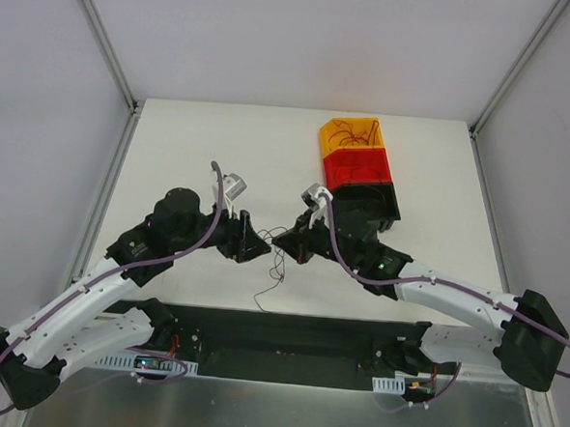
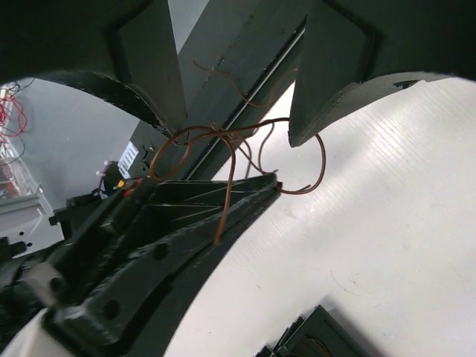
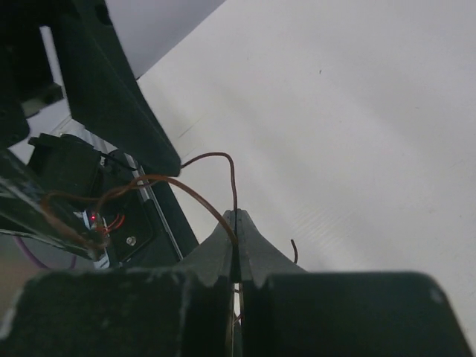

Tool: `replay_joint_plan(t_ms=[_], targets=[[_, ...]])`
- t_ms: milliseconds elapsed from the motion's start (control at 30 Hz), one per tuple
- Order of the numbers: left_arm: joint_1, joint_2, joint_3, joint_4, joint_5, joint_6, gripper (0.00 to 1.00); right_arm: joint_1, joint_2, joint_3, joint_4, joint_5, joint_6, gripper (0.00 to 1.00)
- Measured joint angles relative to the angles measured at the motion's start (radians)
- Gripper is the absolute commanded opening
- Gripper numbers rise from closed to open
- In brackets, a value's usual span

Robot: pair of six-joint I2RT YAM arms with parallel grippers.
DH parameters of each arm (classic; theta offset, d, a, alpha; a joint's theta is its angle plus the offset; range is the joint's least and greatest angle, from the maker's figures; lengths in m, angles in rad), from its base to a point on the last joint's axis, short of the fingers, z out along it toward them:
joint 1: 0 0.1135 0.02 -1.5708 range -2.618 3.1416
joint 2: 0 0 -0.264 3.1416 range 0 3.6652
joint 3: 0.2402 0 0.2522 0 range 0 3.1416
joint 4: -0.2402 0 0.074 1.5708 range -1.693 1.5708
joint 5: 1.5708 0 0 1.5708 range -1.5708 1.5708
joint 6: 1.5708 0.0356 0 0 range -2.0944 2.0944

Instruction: Untangle the cables

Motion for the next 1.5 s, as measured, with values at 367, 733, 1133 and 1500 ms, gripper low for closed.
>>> replay_joint_plan(t_ms=[367, 733, 1133, 1500], targets=[[0.0, -0.027, -0.046, 0.028, -0.035, -0.034, 0.76, -0.028, -0.034, -0.013, 0.034, -0.126, 0.119, 0.01], [0.0, -0.138, -0.109, 0.109, 0.0, -0.031, 0.84, -0.069, 0.068, -0.017, 0.234, -0.357, 0.321, 0.01], [0.0, -0.06, -0.109, 0.198, 0.094, -0.027, 0.19, -0.088, 0.142, -0.042, 0.419, -0.492, 0.449, 0.0], [0.006, -0.047, -0.112, 0.22, 0.135, -0.009, 0.0, -0.173, 0.1, -0.078, 0.396, -0.527, 0.455, 0.04]])
